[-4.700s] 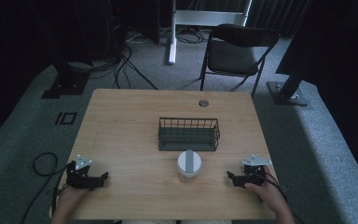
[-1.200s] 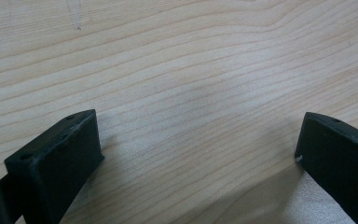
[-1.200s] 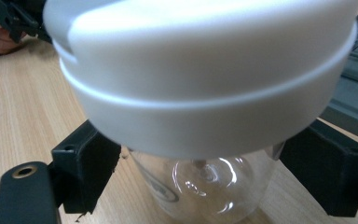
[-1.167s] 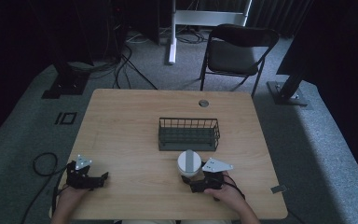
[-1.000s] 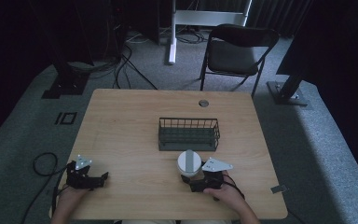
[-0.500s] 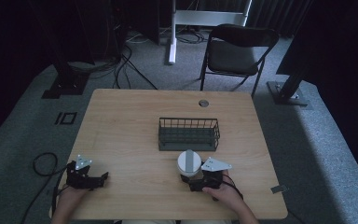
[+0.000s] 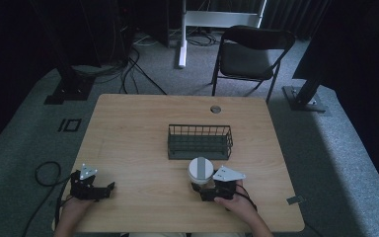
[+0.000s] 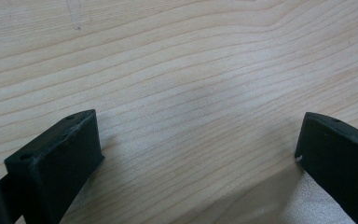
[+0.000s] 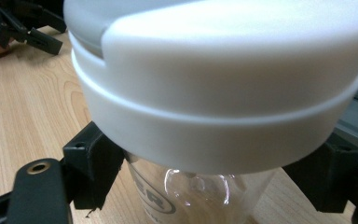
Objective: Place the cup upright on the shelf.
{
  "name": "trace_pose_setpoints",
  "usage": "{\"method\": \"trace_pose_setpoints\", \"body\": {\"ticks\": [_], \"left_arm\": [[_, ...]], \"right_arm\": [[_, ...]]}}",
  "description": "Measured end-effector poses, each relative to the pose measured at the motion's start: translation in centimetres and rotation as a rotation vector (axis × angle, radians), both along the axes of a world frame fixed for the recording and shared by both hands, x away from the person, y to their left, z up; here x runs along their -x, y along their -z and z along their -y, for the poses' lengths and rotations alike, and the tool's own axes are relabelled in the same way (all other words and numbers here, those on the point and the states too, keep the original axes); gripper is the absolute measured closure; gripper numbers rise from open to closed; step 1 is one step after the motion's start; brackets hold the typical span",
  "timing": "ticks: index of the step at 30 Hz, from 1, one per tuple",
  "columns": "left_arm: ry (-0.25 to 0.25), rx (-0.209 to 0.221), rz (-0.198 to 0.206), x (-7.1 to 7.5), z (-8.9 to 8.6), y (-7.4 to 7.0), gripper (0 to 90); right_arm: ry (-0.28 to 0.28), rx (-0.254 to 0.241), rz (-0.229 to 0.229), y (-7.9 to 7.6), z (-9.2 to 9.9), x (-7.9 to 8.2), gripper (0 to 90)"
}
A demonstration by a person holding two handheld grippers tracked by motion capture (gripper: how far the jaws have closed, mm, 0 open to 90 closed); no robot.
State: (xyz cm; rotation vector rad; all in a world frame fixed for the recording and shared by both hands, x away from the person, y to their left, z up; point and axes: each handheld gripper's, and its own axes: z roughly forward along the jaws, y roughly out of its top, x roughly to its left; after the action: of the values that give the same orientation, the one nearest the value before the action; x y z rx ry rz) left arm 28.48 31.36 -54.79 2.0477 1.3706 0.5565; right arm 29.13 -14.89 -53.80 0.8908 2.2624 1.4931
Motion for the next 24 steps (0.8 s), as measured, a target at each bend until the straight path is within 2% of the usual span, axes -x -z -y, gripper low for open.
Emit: {"method": "trace_pose_setpoints", "body": {"ticks": [1, 6, 19, 24], "left_arm": [[0.000, 0.000, 0.000, 0.0, 0.0, 0.0, 0.5], [0.000, 0.001, 0.000, 0.0, 0.0, 0.0, 0.5], [0.000, 0.000, 0.000, 0.0, 0.0, 0.0, 0.5], [0.000, 0.000, 0.000, 0.0, 0.0, 0.0, 0.5]], "right_arm": [[-0.003, -0.006, -0.014, -0.1, 0.0, 0.0, 18.3], [-0.006, -0.004, -0.007, -0.3, -0.1, 0.1, 18.3], [0.000, -0.011, 0.022, -2.0, -0.2, -0.1, 18.3], [0.007, -0.012, 0.042, -3.2, -0.2, -0.5, 18.3]]}}
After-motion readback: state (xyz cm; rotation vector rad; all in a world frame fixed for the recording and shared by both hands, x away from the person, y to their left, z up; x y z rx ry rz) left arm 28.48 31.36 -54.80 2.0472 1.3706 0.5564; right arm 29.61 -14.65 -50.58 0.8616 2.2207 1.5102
